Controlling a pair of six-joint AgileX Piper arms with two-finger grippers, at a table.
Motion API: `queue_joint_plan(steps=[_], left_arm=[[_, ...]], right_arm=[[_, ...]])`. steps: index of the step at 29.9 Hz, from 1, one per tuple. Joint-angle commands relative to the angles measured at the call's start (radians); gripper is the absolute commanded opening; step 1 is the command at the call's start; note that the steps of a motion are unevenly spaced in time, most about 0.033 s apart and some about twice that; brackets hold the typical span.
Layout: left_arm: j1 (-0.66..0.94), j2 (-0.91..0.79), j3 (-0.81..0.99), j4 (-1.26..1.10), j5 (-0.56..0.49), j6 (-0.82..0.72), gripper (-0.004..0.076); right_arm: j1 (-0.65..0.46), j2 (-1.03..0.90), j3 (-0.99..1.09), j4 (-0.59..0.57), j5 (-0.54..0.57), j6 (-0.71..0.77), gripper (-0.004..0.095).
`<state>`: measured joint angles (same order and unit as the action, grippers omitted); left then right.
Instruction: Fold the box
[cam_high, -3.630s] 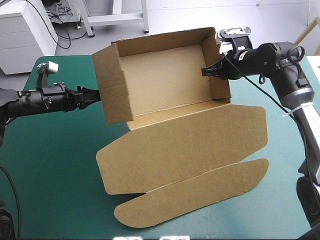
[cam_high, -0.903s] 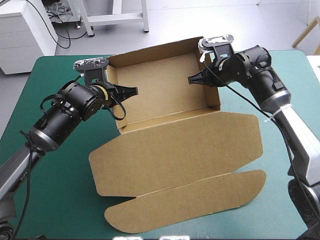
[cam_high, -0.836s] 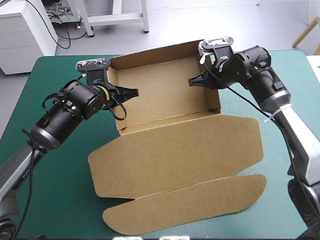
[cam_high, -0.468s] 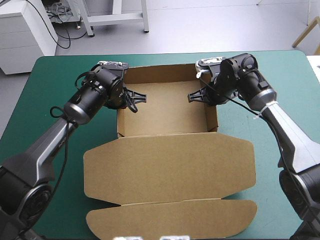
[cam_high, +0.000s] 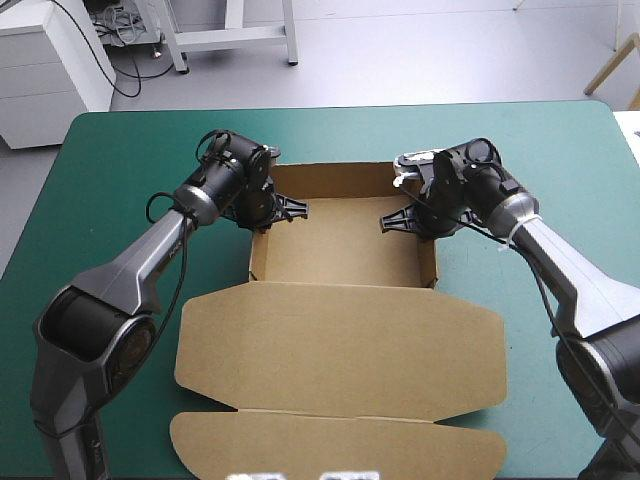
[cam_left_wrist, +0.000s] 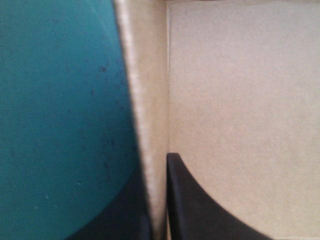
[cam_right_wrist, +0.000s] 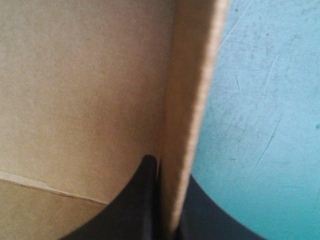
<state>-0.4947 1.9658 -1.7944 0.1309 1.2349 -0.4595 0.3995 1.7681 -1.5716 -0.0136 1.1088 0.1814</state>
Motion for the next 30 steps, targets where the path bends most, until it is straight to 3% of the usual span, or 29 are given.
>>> queue_joint_plan(steps=[1,13,16,19,22,26,28,30], left_arm=[[-0.002,-0.011,-0.027,0.03,0.06,0.027,-0.001],[-0.002,0.004,-0.027,0.023,0.06,0.038,-0.001],[-0.002,0.004,-0.027,0.023,0.06,0.043,-0.0008],[-0.002,0.004,-0.027,0.023,0.06,0.108,0.0022],[-0.002,0.004,-0.027,0.016,0.06,0.142,0.0125],[-0.002,0.004,-0.027,0.017,0.06,0.142,0.0368],[-0.002,0.004,-0.027,0.027,0.06,0.117,0.0498],[-0.002,0.004,-0.028,0.044,0.06,0.096,0.0564]], right_arm=[[0.002,-0.057,-0.03,0.014,-0.069,-0.048,-0.001],[-0.023,-0.014,-0.028,0.014,-0.079,-0.033,0.003],[-0.023,0.008,-0.028,0.02,-0.079,-0.033,0.0096],[-0.023,0.016,-0.028,0.025,-0.09,-0.033,0.0223],[-0.023,0.016,-0.028,0.025,-0.094,-0.033,0.0414],[-0.023,0.016,-0.028,0.022,-0.092,-0.037,0.0716],[-0.023,0.016,-0.028,0.022,-0.095,-0.037,0.0782],[-0.023,0.016,-0.028,0.022,-0.106,-0.037,0.0782]])
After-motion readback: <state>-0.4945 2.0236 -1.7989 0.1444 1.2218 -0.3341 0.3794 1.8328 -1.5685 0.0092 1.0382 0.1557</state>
